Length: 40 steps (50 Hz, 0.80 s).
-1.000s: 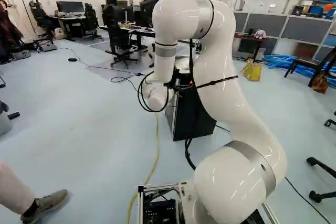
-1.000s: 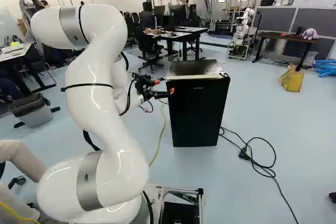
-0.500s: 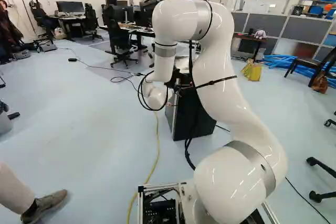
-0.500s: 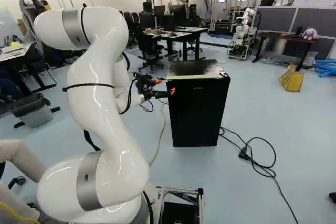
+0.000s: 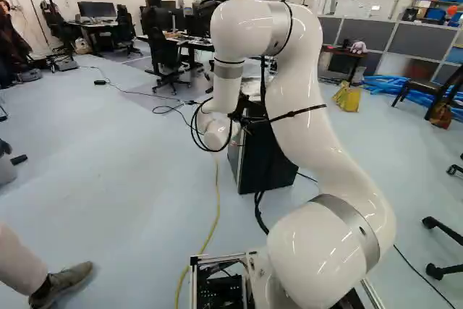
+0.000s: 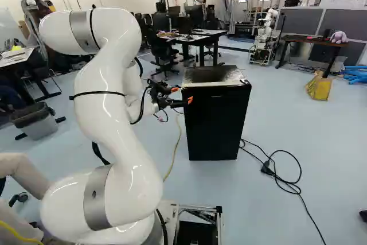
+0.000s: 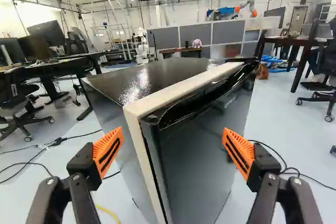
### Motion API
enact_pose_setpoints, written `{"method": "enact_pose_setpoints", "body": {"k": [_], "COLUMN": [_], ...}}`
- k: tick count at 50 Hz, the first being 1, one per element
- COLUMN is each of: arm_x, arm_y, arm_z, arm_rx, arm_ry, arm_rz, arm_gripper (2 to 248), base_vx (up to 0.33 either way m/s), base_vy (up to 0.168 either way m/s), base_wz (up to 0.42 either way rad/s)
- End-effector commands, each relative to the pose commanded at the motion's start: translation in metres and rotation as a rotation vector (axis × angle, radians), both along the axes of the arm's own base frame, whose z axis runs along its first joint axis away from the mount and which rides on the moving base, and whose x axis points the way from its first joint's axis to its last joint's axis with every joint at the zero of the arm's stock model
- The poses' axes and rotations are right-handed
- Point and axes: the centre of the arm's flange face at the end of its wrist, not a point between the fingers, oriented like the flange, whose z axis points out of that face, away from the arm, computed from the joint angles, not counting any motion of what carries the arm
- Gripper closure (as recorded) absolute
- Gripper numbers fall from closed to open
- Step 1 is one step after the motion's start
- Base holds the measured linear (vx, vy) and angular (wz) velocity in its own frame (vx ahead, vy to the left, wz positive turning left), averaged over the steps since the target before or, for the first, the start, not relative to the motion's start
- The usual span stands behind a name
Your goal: Grab a drink from the fridge
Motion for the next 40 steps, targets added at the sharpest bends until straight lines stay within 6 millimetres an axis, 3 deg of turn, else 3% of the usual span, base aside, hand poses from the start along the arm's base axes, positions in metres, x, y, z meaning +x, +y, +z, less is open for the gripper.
{"method": "enact_pose_setpoints", "body": {"k": [40], "arm_x": [0.0012], "arm_y": [-0.008], "arm_z": [-0.0007], "arm_rx": [0.006], "arm_ry": [-0.002], "arm_rz": [-0.053], "arm_gripper": [3], "base_vx": [0.0], "base_vy": [0.0], "base_wz": [0.0]}}
